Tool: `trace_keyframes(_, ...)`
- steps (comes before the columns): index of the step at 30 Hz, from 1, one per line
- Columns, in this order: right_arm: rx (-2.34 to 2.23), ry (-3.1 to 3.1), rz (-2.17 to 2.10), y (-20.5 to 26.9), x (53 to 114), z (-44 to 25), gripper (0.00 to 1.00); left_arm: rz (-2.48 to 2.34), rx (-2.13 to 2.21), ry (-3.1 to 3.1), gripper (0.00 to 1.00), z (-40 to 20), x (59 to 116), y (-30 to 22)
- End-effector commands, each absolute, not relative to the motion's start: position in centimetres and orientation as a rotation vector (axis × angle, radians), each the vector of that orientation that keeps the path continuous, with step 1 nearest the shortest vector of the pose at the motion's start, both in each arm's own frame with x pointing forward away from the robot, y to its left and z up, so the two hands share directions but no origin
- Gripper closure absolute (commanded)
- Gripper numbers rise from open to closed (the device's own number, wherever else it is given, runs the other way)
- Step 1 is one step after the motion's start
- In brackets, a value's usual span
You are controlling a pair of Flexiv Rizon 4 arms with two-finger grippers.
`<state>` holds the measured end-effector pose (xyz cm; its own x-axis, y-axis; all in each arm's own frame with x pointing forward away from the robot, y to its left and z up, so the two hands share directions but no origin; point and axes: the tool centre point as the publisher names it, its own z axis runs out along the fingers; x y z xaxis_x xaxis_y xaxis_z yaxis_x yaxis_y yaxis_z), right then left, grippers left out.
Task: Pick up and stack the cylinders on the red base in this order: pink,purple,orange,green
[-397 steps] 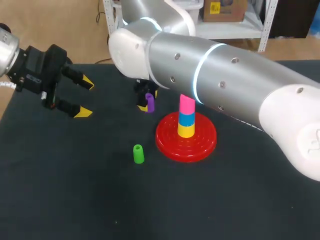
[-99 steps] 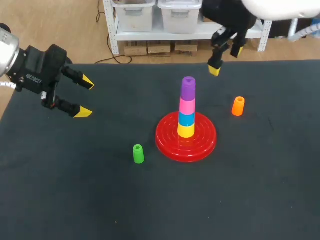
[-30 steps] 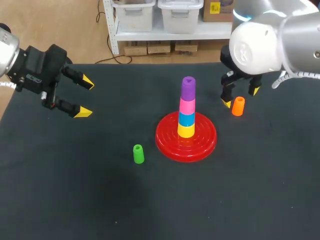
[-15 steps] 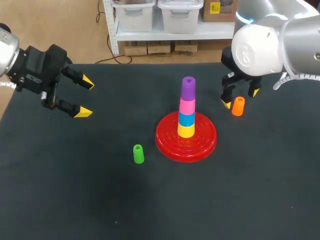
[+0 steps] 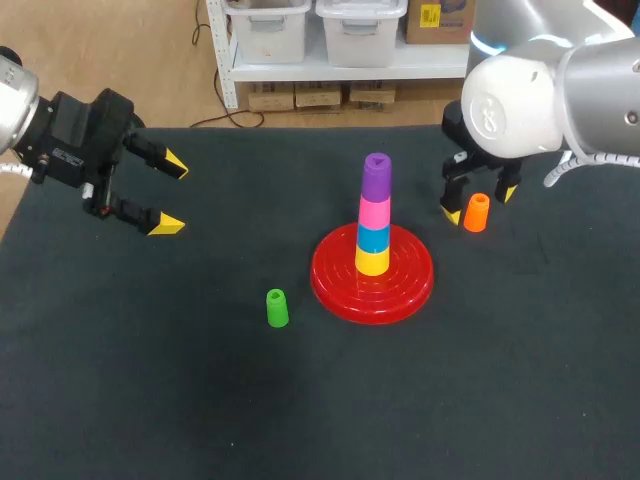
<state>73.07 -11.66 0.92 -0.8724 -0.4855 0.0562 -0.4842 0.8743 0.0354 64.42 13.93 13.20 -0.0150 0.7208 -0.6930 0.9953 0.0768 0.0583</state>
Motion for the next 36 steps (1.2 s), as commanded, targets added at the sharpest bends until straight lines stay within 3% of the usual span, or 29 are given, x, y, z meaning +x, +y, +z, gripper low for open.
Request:
trace_keyframes(1,0.766,-2.985,-0.032,-11.7,73.0,0.8,0.00,-0.624,1.697,1.787,0.00,13.1,64.4,14.0)
trace_keyframes(9,0.729,-2.999,-0.016,-11.8,73.0,0.6,0.00,-0.624,1.697,1.787,0.00,13.1,64.4,14.0)
trace_keyframes(10,0.727,-3.000,-0.015,-11.8,73.0,0.6,0.47,-0.624,1.697,1.787,0.00,13.1,64.4,14.0)
trace_keyframes(11,0.716,-3.003,-0.007,-11.8,72.9,0.6,0.72,-0.624,1.697,1.787,0.00,13.1,64.4,14.0)
trace_keyframes(13,0.711,-3.005,-0.004,-11.9,72.9,0.6,1.00,-0.624,1.697,1.787,0.00,13.1,64.4,14.0)
trace_keyframes(36,0.710,-3.015,0.009,-12.1,72.7,1.7,1.00,-0.624,1.697,1.787,0.00,13.1,64.4,14.0)
